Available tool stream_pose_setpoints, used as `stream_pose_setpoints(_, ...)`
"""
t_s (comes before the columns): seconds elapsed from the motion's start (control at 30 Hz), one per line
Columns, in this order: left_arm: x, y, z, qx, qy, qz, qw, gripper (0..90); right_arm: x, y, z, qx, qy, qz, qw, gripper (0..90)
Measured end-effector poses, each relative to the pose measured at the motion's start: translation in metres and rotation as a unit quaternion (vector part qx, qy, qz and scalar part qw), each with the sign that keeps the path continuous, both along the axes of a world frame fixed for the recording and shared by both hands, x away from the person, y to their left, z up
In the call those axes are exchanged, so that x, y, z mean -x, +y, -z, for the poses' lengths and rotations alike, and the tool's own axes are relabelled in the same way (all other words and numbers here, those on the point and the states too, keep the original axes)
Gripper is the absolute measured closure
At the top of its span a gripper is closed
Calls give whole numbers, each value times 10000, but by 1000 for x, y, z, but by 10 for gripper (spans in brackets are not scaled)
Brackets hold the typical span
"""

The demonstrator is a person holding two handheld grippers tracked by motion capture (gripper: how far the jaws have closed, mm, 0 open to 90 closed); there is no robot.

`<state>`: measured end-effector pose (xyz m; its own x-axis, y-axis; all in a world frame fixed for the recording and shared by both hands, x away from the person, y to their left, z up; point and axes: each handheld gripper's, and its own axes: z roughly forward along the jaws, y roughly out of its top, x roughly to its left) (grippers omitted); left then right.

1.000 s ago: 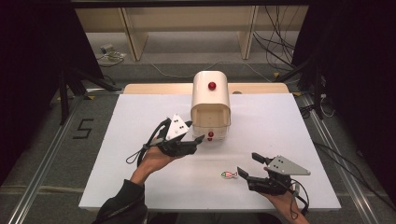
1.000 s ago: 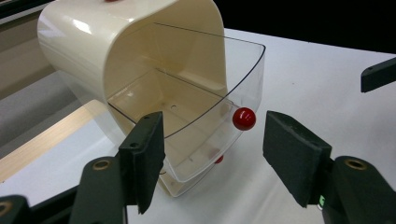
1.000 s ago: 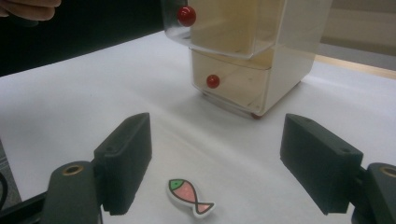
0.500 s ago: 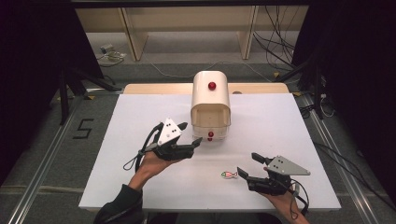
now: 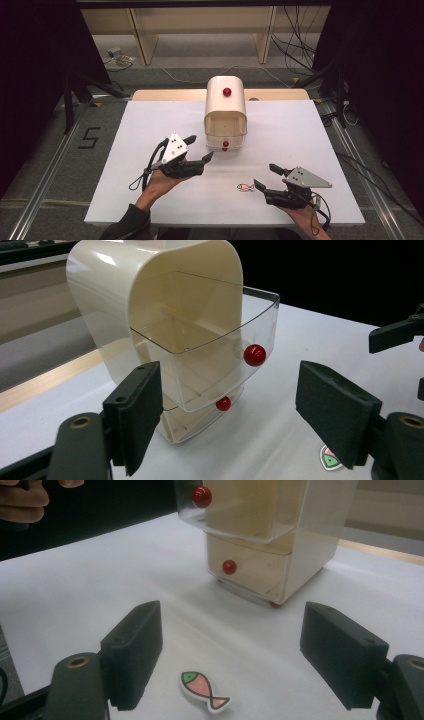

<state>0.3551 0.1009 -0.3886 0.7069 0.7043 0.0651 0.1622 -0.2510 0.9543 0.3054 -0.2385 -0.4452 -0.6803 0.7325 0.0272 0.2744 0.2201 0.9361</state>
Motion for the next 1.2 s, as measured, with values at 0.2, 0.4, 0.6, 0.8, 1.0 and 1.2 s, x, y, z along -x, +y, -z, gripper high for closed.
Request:
stream_pose_setpoints(0.2, 3, 5, 3, 89, 58, -55, 9999, 258, 0, 0, 0, -4, 7, -2, 10000, 256)
stream_pose_setpoints(0.4, 7, 8, 7, 86, 65, -76, 9999, 251, 0, 0, 0, -3, 4, -12, 10000, 255)
stream_pose_setpoints(0.6, 10, 10, 10, 129, 60, -89, 9999, 250, -1, 0, 0, -13, 9, -24, 10000, 254)
stream_pose_setpoints(0.8, 14, 11, 14, 135, 78, -29, 9999, 229, -1, 0, 0, -4, 30, -27, 10000, 254)
stream_pose_setpoints(1.0, 20, 11, 16, 182, 70, -46, 9998, 203, -1, 0, 1, 13, 58, -48, 10000, 251)
stream_pose_setpoints(1.2, 24, 14, 18, 201, 47, -141, 9997, 191, -2, 0, 1, 31, 99, -66, 9999, 248)
